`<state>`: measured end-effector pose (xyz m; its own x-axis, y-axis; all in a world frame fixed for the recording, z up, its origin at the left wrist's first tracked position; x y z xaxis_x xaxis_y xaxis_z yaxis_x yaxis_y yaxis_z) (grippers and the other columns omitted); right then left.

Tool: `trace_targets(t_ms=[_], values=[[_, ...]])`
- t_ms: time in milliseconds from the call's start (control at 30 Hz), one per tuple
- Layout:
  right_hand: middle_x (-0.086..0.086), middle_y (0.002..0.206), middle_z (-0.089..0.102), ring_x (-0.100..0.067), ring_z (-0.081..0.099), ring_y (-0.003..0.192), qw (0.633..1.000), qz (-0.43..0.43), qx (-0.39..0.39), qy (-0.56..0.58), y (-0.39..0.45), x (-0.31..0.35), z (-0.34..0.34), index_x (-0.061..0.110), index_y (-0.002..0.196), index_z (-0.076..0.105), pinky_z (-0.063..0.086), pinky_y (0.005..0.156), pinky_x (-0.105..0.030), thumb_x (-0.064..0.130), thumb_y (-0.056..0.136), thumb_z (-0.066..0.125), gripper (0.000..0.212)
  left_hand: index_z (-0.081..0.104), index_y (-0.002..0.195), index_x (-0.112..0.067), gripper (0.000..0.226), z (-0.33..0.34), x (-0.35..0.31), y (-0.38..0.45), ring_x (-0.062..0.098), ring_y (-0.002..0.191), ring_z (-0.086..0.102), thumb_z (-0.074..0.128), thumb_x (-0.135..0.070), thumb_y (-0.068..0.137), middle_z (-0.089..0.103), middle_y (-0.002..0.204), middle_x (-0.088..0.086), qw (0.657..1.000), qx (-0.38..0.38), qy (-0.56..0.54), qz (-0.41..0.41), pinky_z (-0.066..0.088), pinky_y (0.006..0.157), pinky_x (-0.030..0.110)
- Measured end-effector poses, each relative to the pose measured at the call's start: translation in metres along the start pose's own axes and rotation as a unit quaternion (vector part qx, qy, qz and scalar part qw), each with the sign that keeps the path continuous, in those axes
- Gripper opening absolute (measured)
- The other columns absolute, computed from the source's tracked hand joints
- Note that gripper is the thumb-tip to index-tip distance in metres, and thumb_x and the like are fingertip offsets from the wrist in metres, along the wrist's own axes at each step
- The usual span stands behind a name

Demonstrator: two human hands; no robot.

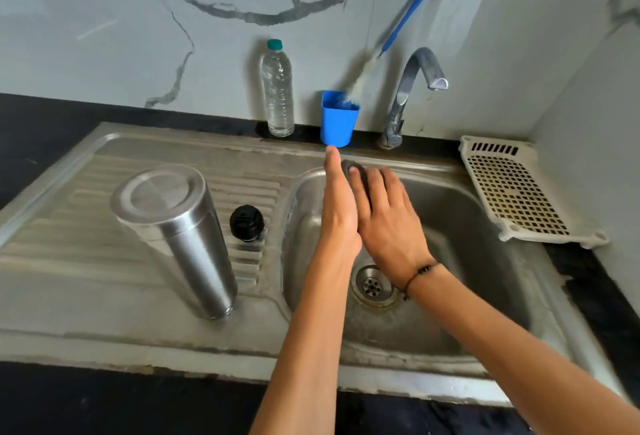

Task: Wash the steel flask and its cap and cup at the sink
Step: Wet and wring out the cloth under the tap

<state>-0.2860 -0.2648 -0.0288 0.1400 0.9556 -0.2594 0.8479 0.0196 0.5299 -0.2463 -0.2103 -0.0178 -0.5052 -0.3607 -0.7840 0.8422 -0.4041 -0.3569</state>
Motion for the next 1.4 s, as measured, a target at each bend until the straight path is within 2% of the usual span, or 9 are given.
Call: trace_targets(t_ms=[167, 333, 500, 700, 800, 967, 1200, 1300, 1400], values=[[-0.021, 0.094, 0.060, -0.038, 0.059, 0.073, 0.999, 0.035, 0.018, 0.014, 0.030, -0.025, -0.007, -0.004, 0.116, 0.051, 0.050, 0.052, -0.037, 0.015, 0.077, 0.064, 0.045, 0.062, 0.120, -0.007, 0.066, 0.015, -0.008, -0.002, 0.018, 0.110, 0.061, 0.035, -0.061, 0.093, 0.067, 0.118, 0.008, 0.999, 0.016, 0.035, 0.035, 0.047, 0.087, 0.026], [-0.006, 0.102, 0.060, -0.024, 0.060, 0.089, 0.943, 0.104, 0.232, 0.214, 0.046, -0.046, -0.010, 0.010, 0.117, 0.049, 0.049, 0.074, -0.032, 0.035, 0.065, 0.081, 0.066, 0.064, 0.083, -0.021, 0.046, 0.014, -0.004, 0.010, 0.010, 0.082, 0.064, 0.033, -0.053, 0.096, 0.070, 0.088, 0.000, 0.996, 0.048, 0.046, 0.056, 0.050, 0.068, 0.017], [-0.004, 0.087, 0.069, -0.020, 0.066, 0.086, 0.684, 0.231, 0.416, 0.553, 0.040, -0.070, -0.005, 0.013, 0.094, 0.064, 0.056, 0.083, -0.036, 0.004, 0.067, 0.079, 0.032, 0.040, 0.143, -0.008, 0.103, 0.015, -0.004, 0.003, 0.024, 0.133, 0.044, 0.040, -0.079, 0.068, 0.047, 0.143, 0.016, 0.993, 0.067, 0.028, 0.094, 0.036, 0.110, 0.040], [-0.013, 0.105, 0.069, -0.023, 0.069, 0.092, 0.478, 0.291, 0.442, 0.701, 0.023, -0.082, 0.005, 0.008, 0.111, 0.061, 0.058, 0.077, -0.033, 0.026, 0.038, 0.095, 0.083, 0.053, 0.126, 0.005, 0.084, 0.007, -0.004, 0.002, 0.029, 0.123, 0.052, 0.023, -0.066, 0.092, 0.059, 0.125, 0.022, 0.996, 0.020, 0.012, 0.082, 0.031, 0.112, 0.041], [-0.006, 0.095, 0.066, -0.015, 0.065, 0.084, 0.605, 0.283, 0.318, 0.673, 0.036, -0.088, -0.009, 0.010, 0.107, 0.058, 0.056, 0.077, -0.031, 0.010, 0.068, 0.080, 0.045, 0.051, 0.133, -0.006, 0.082, -0.005, -0.010, 0.006, 0.020, 0.124, 0.051, 0.018, -0.069, 0.091, 0.058, 0.131, 0.011, 0.997, -0.027, 0.025, 0.062, 0.027, 0.111, 0.034], [-0.013, 0.140, 0.035, -0.028, 0.039, 0.126, 0.934, -0.023, 0.251, 0.253, 0.037, -0.043, -0.032, 0.012, 0.148, 0.017, 0.035, 0.104, -0.034, 0.025, 0.075, 0.076, 0.095, 0.061, 0.119, -0.013, 0.080, -0.004, -0.011, -0.004, 0.017, 0.109, 0.060, 0.020, -0.075, 0.088, 0.066, 0.118, 0.006, 0.998, -0.035, 0.041, 0.029, 0.043, 0.096, 0.034], [-0.009, 0.112, 0.053, -0.028, 0.056, 0.097, 0.975, -0.018, 0.198, 0.095, 0.046, -0.026, -0.026, 0.011, 0.123, 0.040, 0.050, 0.079, -0.037, 0.033, 0.074, 0.074, 0.063, 0.064, 0.115, -0.015, 0.071, 0.012, -0.013, -0.014, 0.013, 0.092, 0.064, 0.027, -0.070, 0.089, 0.070, 0.097, 0.003, 0.999, -0.001, 0.025, 0.046, 0.046, 0.067, 0.026], [0.002, 0.082, 0.063, -0.017, 0.060, 0.077, 0.883, 0.068, 0.312, 0.343, 0.056, -0.047, -0.034, 0.017, 0.093, 0.058, 0.050, 0.071, -0.027, 0.026, 0.060, 0.083, 0.043, 0.065, 0.102, -0.008, 0.071, 0.017, -0.023, -0.017, 0.016, 0.087, 0.064, 0.025, -0.066, 0.092, 0.067, 0.100, 0.011, 0.996, 0.012, 0.044, 0.076, 0.049, 0.069, 0.026], [-0.010, 0.077, 0.069, -0.026, 0.066, 0.073, 0.590, 0.180, 0.413, 0.670, 0.041, -0.062, -0.032, 0.008, 0.091, 0.067, 0.055, 0.076, -0.038, 0.018, 0.054, 0.078, 0.039, 0.059, 0.101, -0.009, 0.064, 0.022, -0.025, -0.011, 0.009, 0.087, 0.065, 0.019, -0.059, 0.095, 0.069, 0.101, 0.008, 0.990, 0.050, 0.058, 0.116, 0.048, 0.067, 0.018]])
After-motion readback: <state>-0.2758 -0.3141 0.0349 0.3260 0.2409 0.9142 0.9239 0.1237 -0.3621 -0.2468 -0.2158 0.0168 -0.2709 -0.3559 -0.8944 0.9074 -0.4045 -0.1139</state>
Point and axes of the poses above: each hand's wrist, its own y-axis towards the middle knuckle, its own z-axis out of the palm, x = y × z, the point moved 4 cm from there along y, towards the middle knuckle
